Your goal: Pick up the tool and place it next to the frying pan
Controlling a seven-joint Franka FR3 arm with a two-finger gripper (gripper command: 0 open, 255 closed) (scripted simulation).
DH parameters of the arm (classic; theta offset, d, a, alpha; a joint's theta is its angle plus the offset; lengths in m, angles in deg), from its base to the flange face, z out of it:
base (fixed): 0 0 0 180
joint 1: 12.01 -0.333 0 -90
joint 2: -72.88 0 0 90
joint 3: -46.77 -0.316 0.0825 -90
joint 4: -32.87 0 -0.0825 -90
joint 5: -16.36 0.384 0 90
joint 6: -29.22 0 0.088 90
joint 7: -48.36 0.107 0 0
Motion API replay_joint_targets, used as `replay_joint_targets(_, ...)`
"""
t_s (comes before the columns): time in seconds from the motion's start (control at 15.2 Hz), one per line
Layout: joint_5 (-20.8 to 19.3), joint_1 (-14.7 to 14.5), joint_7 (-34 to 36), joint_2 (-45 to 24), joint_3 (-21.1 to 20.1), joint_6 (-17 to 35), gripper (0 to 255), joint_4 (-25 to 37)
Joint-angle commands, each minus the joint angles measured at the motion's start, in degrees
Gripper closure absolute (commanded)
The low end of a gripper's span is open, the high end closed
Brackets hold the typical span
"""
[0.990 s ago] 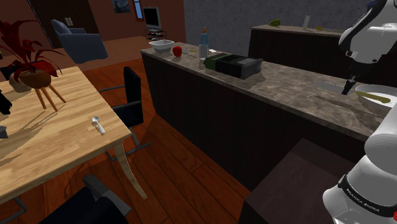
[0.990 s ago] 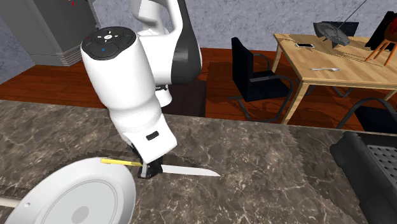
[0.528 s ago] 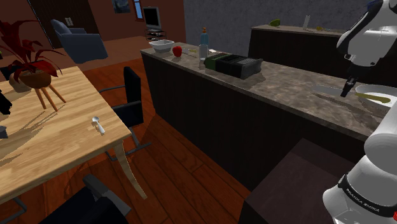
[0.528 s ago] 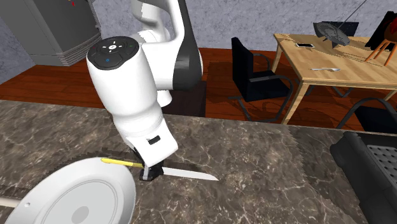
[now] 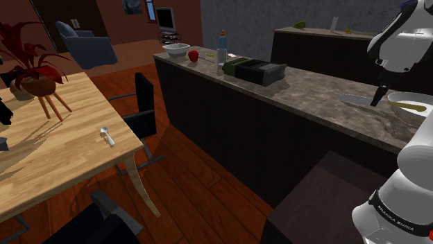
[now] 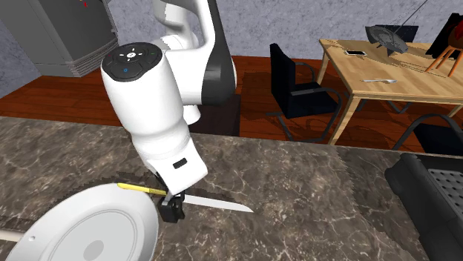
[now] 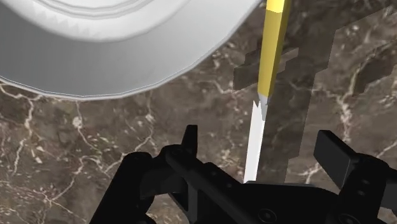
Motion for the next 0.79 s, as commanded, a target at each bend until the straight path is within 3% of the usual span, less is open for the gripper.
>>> replay_joint_targets(0.0,-1.75,-0.61,1.2,1.58,0.64,-1.57,0,0.64)
replay_joint_targets(0.2,-6.13,-1.93,4.25,5.69,1.83,-6.21,0,2.9)
replay_joint_targets(0.73,-6.15,-1.84,4.26,5.7,1.74,-6.2,0,2.9)
